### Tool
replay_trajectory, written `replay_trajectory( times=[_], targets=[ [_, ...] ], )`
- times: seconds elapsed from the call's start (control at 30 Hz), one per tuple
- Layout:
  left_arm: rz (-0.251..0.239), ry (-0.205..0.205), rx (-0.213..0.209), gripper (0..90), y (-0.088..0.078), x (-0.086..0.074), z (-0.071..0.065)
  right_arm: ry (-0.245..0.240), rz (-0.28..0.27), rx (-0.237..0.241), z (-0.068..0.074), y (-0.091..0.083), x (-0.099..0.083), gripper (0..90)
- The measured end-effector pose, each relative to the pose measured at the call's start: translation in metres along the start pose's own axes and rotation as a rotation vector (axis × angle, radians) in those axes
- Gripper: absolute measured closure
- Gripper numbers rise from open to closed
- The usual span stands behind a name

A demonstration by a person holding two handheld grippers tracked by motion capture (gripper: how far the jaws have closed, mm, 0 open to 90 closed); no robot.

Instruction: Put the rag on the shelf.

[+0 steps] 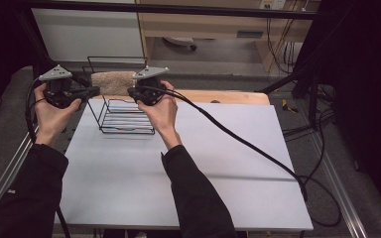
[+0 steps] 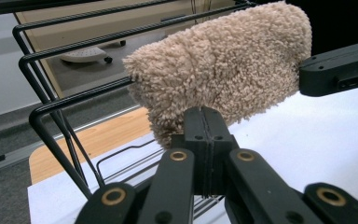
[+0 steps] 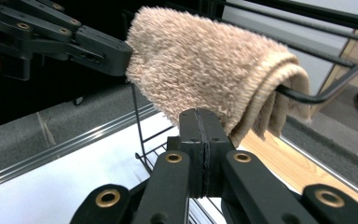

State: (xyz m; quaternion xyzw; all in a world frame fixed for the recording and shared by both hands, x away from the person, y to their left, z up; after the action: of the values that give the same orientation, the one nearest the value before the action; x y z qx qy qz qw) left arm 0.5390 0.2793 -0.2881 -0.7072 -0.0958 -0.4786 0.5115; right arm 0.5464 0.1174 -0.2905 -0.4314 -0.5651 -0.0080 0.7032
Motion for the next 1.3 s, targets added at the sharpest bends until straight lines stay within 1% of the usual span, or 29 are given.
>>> replay_trajectory(
  times=[0.2, 0.33, 0.43, 0.5, 0.67, 0.77, 0.8, 0.87, 0.97, 1.03, 1.07, 1.13, 1.27, 1.3],
  targets=[
    [-0.002, -0.011, 0.004, 89.5, 0.005, 0.001, 0.002, 0.01, -0.006, -0.024, -0.007, 0.006, -0.001, 88.8],
    [-0.007, -0.01, -0.002, 88.5, 0.004, 0.0, 0.001, 0.003, -0.013, -0.018, -0.006, 0.004, -0.001, 86.5],
    [-0.009, -0.006, -0.007, 85.2, 0.001, -0.001, -0.001, -0.002, -0.023, -0.007, -0.004, 0.0, 0.0, 81.8],
    [-0.01, -0.006, -0.01, 82.1, -0.002, -0.002, -0.003, -0.003, -0.026, 0.001, -0.002, -0.004, 0.0, 77.9],
    [-0.01, -0.002, -0.006, 68.6, -0.008, -0.004, -0.008, -0.004, -0.035, 0.015, 0.001, -0.018, 0.0, 67.2],
    [-0.004, 0.0, -0.009, 59.3, -0.011, -0.007, -0.013, -0.004, -0.032, 0.007, 0.001, -0.027, -0.003, 58.7],
    [-0.002, 0.004, -0.007, 56.6, -0.012, -0.009, -0.014, 0.001, -0.025, 0.006, 0.0, -0.03, -0.005, 54.5],
    [0.002, 0.008, -0.007, 52.7, -0.013, -0.012, -0.017, 0.005, -0.01, 0.0, -0.002, -0.036, -0.01, 50.3],
    [0.021, 0.013, -0.01, 46.5, -0.012, -0.019, -0.022, 0.02, 0.013, 0.006, -0.006, -0.044, -0.021, 43.2],
    [0.033, 0.017, -0.011, 43.0, -0.011, -0.024, -0.025, 0.026, 0.006, -0.005, -0.01, -0.05, -0.027, 38.6],
    [0.037, 0.016, -0.014, 41.3, -0.01, -0.026, -0.027, 0.032, 0.007, -0.002, -0.011, -0.053, -0.031, 35.5],
    [0.047, 0.019, -0.018, 38.5, -0.008, -0.031, -0.031, 0.044, 0.015, -0.001, -0.015, -0.058, -0.038, 28.8],
    [0.061, 0.021, -0.036, 32.8, -0.003, -0.04, -0.038, 0.052, 0.031, -0.015, -0.025, -0.067, -0.054, 18.9],
    [0.068, 0.02, -0.04, 31.4, -0.001, -0.042, -0.04, 0.061, 0.036, -0.013, -0.028, -0.07, -0.058, 16.8]
  ],
)
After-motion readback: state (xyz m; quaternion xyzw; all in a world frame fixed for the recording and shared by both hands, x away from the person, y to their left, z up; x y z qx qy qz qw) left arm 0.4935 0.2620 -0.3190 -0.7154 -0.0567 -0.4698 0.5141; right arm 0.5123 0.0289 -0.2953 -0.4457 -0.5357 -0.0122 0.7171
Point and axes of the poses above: each handheld gripper's, and its own axes: y roughly forward along the jaws, x roughly out of its top, z roughly to its left, the point moved 8 cm from there along y, roughly forward along the jaws, and after that the axes turned 14 degrees about z, right-handed, at the moved point
